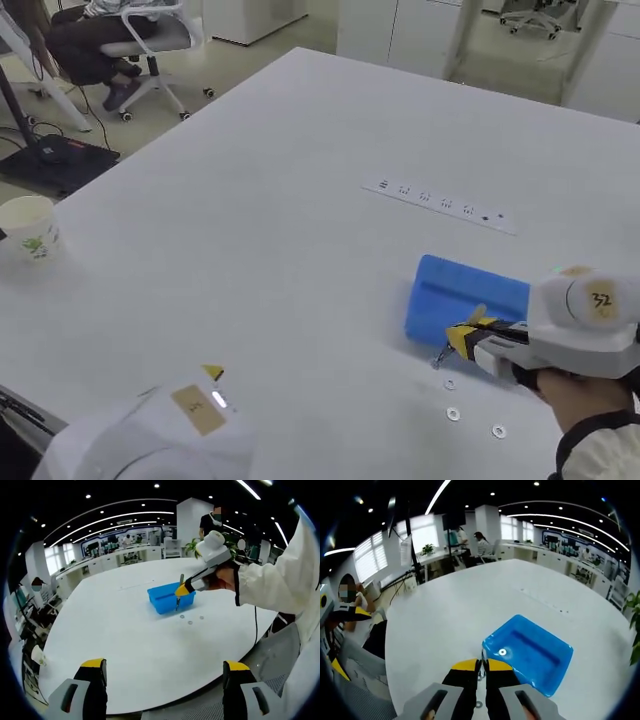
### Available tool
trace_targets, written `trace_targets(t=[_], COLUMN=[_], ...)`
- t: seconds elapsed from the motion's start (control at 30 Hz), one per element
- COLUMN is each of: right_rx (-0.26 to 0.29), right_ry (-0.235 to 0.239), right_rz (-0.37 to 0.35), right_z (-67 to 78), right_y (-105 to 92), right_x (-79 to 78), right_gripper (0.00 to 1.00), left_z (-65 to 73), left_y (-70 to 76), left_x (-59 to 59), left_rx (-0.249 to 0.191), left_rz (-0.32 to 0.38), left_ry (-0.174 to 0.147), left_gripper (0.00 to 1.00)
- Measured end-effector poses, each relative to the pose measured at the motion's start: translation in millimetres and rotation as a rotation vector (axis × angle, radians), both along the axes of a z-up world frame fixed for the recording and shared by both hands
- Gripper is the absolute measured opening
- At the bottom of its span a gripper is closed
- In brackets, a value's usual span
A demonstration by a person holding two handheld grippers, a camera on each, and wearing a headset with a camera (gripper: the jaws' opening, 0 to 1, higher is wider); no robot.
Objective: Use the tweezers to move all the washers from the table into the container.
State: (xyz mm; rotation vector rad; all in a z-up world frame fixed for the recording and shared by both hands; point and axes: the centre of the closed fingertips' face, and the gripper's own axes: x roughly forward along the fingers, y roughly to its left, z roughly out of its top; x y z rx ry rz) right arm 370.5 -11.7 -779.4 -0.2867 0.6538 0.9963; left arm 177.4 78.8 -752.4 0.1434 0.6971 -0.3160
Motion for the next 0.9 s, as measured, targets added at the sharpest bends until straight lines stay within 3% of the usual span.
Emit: trace_targets(t=[0.27, 0.9], right_rx=[-0.017, 0.024], right_ry=[-0.042, -0.084], right_rz=[0.012, -0.031], right_z=[11.6, 33.4], right_y=[3.0, 0.9], right_x=[-0.5, 25.8], right_gripper=[0.01, 0.01], left_z=[-0.2, -3.1], left_y=[-0.1, 0.4], left_x=[-0.9, -2.6], left_rx=[-0.005, -0.004], left_rz=[-0.001, 0.004], left_ry=[0.001, 0.013], left_gripper=[0.99, 0.99])
